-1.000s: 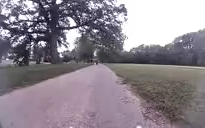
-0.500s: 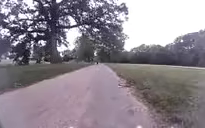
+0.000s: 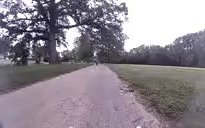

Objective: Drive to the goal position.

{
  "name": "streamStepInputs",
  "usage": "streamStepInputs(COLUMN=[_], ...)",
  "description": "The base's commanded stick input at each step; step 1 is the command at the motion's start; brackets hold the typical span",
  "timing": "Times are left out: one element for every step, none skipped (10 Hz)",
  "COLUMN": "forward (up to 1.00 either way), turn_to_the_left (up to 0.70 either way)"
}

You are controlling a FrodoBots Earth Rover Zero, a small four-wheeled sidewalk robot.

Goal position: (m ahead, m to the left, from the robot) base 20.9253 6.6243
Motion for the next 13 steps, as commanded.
streamStepInputs(forward=[0.70,0.70,0.70,0.70,0.70,0.70,0.70,0.70,0.70,0.70,0.70,0.70,0.70], turn_to_the_left=[0.00,0.00,0.00,0.00,0.00,0.00,0.00,0.00,0.00,0.00,0.01,0.01,0.01])
